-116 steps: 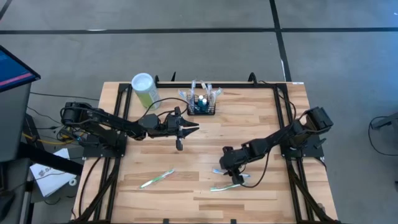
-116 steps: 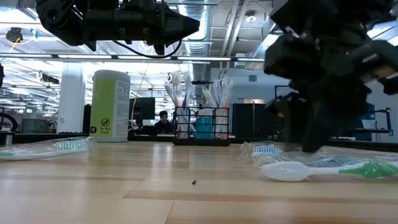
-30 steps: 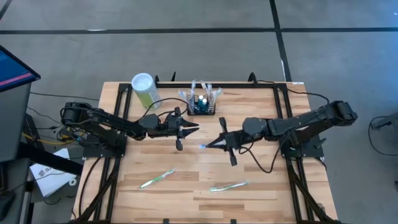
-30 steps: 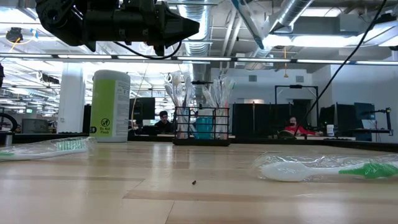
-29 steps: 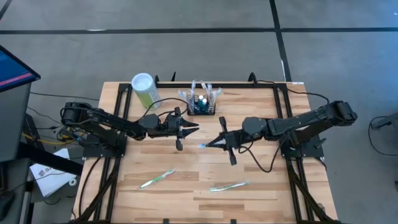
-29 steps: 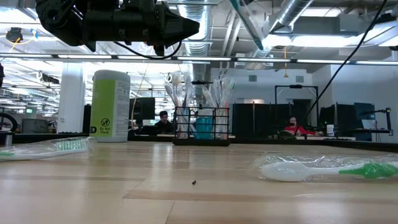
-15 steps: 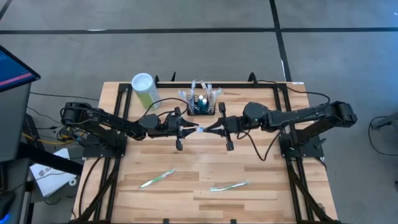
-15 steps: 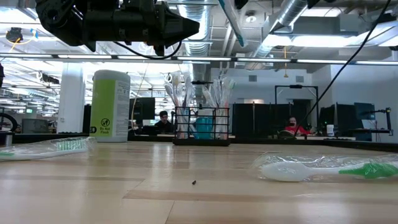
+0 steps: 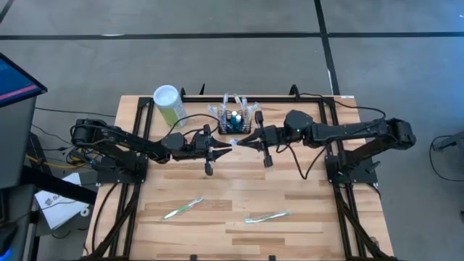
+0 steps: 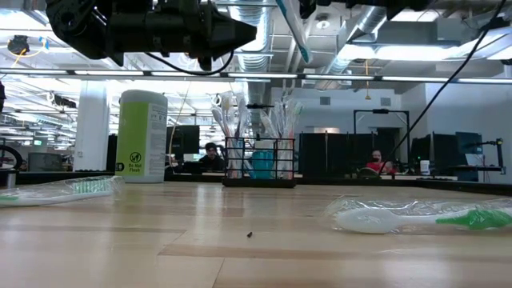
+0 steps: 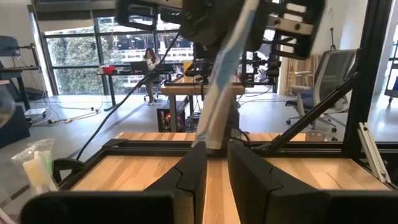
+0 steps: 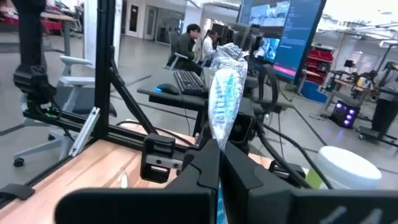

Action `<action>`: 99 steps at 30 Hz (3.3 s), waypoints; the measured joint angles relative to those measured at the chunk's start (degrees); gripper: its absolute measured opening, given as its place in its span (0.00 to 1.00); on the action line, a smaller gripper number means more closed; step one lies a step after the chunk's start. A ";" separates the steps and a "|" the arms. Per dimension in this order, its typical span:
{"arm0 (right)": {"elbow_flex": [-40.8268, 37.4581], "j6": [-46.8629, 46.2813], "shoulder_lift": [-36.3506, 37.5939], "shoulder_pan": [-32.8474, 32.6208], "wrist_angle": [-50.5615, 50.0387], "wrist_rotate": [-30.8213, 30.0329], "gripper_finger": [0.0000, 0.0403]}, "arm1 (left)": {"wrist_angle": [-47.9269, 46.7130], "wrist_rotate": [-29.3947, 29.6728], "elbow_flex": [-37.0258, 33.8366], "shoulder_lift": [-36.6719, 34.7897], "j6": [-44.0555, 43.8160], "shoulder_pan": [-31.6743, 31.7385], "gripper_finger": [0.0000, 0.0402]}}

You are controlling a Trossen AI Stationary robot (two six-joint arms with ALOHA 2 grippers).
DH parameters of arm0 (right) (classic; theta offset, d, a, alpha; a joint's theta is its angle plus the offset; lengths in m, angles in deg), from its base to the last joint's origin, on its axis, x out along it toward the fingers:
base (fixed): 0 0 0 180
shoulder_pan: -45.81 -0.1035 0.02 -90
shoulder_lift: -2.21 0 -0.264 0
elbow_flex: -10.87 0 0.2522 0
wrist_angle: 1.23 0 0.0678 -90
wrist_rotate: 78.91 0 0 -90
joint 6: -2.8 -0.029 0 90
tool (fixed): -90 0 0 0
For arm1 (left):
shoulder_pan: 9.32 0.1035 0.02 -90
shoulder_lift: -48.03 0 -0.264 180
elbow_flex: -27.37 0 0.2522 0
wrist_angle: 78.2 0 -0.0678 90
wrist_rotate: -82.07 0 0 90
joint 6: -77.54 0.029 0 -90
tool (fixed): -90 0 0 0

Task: Pick & Place toothbrushing station
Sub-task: Put the blue toothbrush into the black wire organizer

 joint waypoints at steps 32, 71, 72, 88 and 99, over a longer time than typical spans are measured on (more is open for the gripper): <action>0.02 -12.56 -8.98 7.83 17.06 16.61 0.00 | 6.58 2.89 0.00 0.00 5.19 -0.55 0.22; 0.03 -10.22 -8.85 7.37 16.27 13.12 0.00 | 9.72 -2.10 5.59 2.55 4.92 2.65 0.46; -0.01 -10.20 -8.95 7.38 15.57 12.96 0.00 | 10.00 -2.11 5.95 3.09 4.94 2.62 0.45; -0.02 -10.04 -8.94 7.42 14.15 12.94 0.00 | 10.07 -2.52 6.32 4.81 4.94 2.75 0.26; -0.02 -10.19 -8.74 7.71 13.20 13.17 0.00 | 8.55 0.18 6.19 4.36 4.94 2.71 0.06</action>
